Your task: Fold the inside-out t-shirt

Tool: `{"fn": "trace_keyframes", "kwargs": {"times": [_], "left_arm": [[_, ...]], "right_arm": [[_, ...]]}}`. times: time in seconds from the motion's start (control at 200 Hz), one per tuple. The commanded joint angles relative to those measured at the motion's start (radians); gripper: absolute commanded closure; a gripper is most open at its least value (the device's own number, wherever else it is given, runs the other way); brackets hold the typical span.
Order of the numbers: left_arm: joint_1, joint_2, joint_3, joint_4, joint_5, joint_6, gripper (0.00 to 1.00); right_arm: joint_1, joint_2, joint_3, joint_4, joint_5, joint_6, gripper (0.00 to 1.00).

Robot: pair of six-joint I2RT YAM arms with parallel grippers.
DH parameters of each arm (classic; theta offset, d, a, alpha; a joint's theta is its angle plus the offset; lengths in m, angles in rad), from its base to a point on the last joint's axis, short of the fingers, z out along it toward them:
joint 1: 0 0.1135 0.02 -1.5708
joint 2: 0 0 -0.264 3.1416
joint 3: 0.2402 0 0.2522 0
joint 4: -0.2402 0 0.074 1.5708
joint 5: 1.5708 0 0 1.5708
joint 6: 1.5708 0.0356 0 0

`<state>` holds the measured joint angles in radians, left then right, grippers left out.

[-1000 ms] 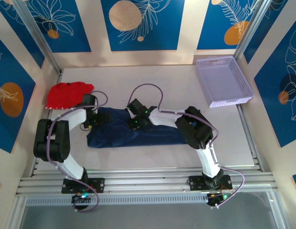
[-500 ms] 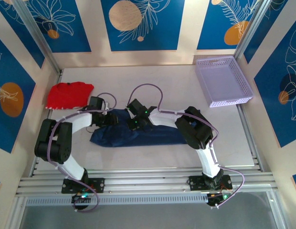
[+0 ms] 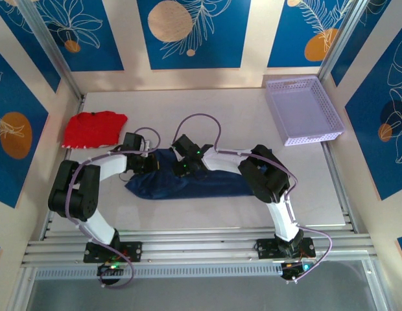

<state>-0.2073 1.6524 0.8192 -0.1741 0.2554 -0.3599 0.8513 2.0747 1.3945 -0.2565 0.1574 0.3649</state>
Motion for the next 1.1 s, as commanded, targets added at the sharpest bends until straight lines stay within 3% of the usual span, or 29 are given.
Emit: {"fn": "trace_keyframes", "kwargs": {"times": [0.0,0.075,0.23,0.425,0.525,0.735,0.96,1.095], "left_arm": [[0.032,-0.02,0.004,-0.077,-0.12,-0.016,1.0],[0.041,-0.047,0.014,-0.105,-0.166,-0.021,1.0],[0.043,-0.1,0.057,-0.196,-0.29,-0.029,1.0],[0.047,-0.101,0.179,-0.408,-0.451,0.009,1.0],[0.052,-0.092,0.261,-0.519,-0.526,0.061,1.0],[0.105,-0.077,0.395,-0.695,-0.717,0.199,1.0],[0.147,-0.059,0.484,-0.755,-0.889,0.366,1.0],[0.154,-0.03,0.535,-0.763,-0.902,0.411,1.0]], "right_arm": [[0.01,-0.115,-0.023,-0.037,-0.001,-0.012,0.67],[-0.001,-0.189,-0.048,-0.048,-0.007,-0.006,0.57],[-0.058,-0.36,-0.159,-0.078,-0.021,-0.003,0.48],[-0.21,-0.497,-0.292,-0.122,-0.059,0.0,0.45],[-0.315,-0.53,-0.334,-0.122,-0.136,0.023,0.45],[-0.41,-0.484,-0.319,-0.16,-0.18,0.037,0.48],[-0.391,-0.337,-0.223,-0.152,-0.261,0.042,0.52],[-0.351,-0.228,-0.126,-0.136,-0.275,0.051,0.56]]}}
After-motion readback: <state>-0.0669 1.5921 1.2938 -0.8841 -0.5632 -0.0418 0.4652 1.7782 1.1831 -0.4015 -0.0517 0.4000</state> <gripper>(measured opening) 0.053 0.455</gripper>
